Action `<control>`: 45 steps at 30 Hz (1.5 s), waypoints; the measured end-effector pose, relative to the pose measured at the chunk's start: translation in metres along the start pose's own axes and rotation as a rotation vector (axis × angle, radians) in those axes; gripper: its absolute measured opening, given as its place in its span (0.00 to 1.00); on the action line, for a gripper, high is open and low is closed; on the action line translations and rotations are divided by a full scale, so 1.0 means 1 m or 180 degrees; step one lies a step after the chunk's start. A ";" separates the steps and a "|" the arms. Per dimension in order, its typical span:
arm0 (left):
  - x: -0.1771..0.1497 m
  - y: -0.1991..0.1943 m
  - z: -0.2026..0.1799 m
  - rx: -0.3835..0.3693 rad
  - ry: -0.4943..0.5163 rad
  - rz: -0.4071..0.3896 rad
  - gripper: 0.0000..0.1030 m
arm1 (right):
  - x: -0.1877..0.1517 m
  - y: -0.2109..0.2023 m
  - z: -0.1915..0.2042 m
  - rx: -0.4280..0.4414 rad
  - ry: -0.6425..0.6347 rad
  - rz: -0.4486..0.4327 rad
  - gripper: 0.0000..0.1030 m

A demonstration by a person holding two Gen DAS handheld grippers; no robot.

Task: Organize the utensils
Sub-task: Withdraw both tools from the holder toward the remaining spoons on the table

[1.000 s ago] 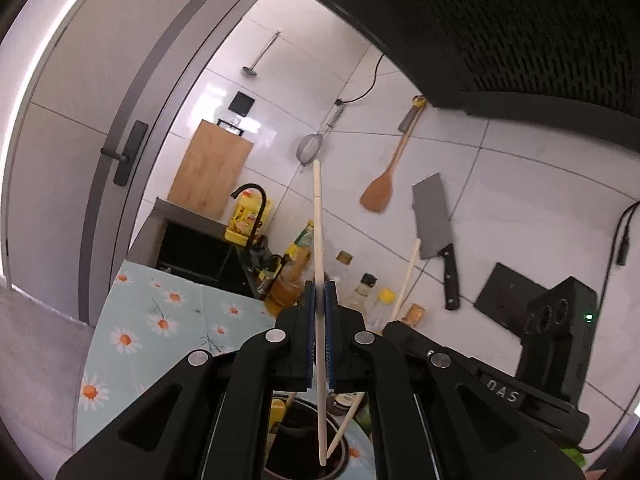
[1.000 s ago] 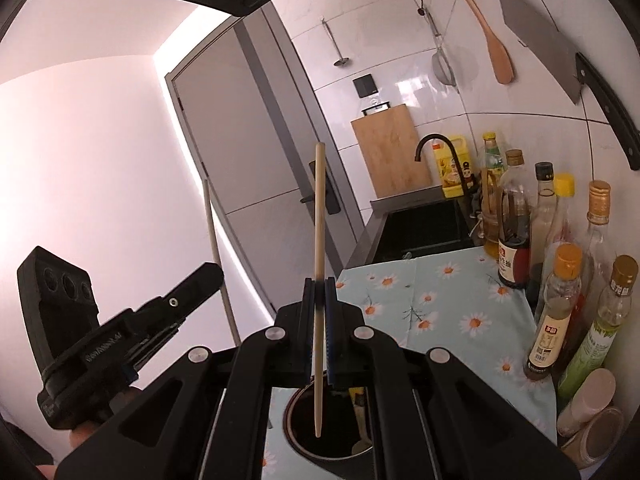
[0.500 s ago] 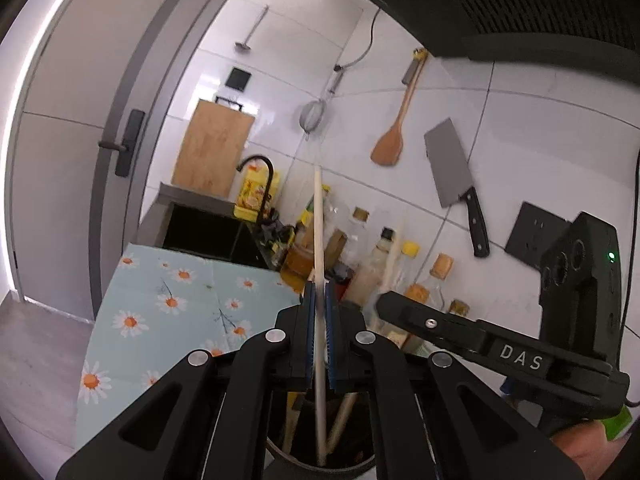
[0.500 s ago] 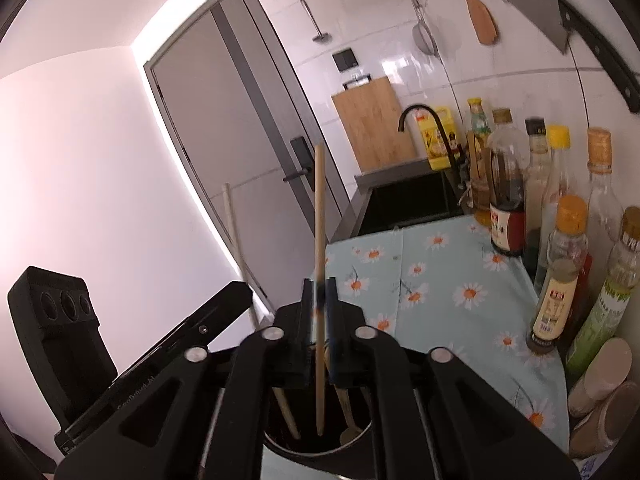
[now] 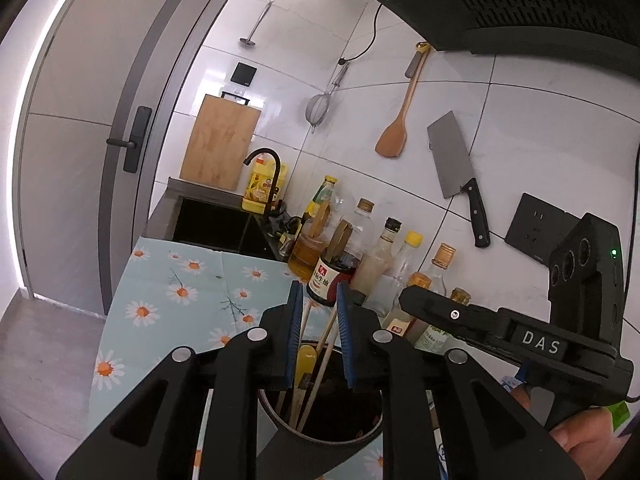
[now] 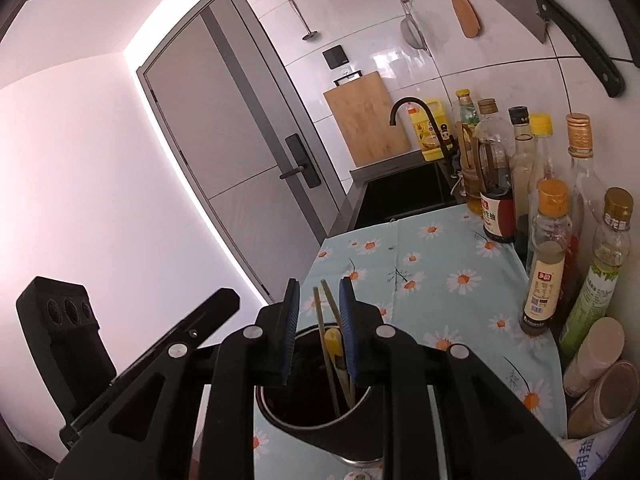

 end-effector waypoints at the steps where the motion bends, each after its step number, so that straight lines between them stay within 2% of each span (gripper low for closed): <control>1: 0.000 -0.003 -0.002 0.0002 0.0013 0.0001 0.16 | -0.001 -0.003 0.001 0.0009 -0.0001 0.0007 0.21; 7: -0.002 -0.023 -0.015 0.0034 0.0143 0.0035 0.16 | -0.002 -0.027 0.007 0.0089 0.0000 0.0011 0.21; 13: -0.010 -0.043 -0.023 0.0031 0.0189 0.0170 0.16 | -0.005 -0.054 0.011 0.0203 0.0029 0.0060 0.24; 16: -0.015 -0.053 -0.024 0.0040 0.0165 0.0289 0.16 | -0.009 -0.068 0.015 0.0265 0.0017 0.0063 0.25; 18: -0.022 -0.058 -0.024 0.0039 0.0168 0.0422 0.16 | -0.012 -0.075 0.017 0.0302 0.0030 0.0077 0.33; 21: -0.034 -0.063 -0.022 0.0039 0.0167 0.0592 0.16 | -0.022 -0.084 0.018 0.0409 0.0094 0.0162 0.33; 26: -0.060 -0.062 -0.007 0.0107 0.0070 0.0984 0.16 | -0.045 -0.093 0.016 0.0450 0.0126 0.0321 0.33; 33: -0.102 -0.043 0.013 0.0112 -0.0157 0.1758 0.16 | -0.082 -0.102 -0.003 0.0545 0.0453 0.0557 0.39; 38: -0.138 -0.032 0.032 0.0245 -0.0308 0.2205 0.16 | -0.109 -0.107 -0.013 0.0550 0.0655 0.0712 0.39; 41: -0.156 -0.027 0.043 0.0269 -0.0478 0.2481 0.24 | -0.126 -0.107 -0.020 0.0582 0.0817 0.0833 0.39; 45: -0.174 -0.021 0.054 0.0351 -0.0608 0.2778 0.24 | -0.146 -0.108 -0.023 0.0633 0.0955 0.0947 0.39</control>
Point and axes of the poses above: each gripper's, at about its wrist camera, not at the fingertips, and y roughly the way its jaws point, z to its left, x to its top, the point moved 4 cm from there along y, roughly the way its jaws point, and after that the axes turned 13 degrees about -y, right-handed, at the moved point
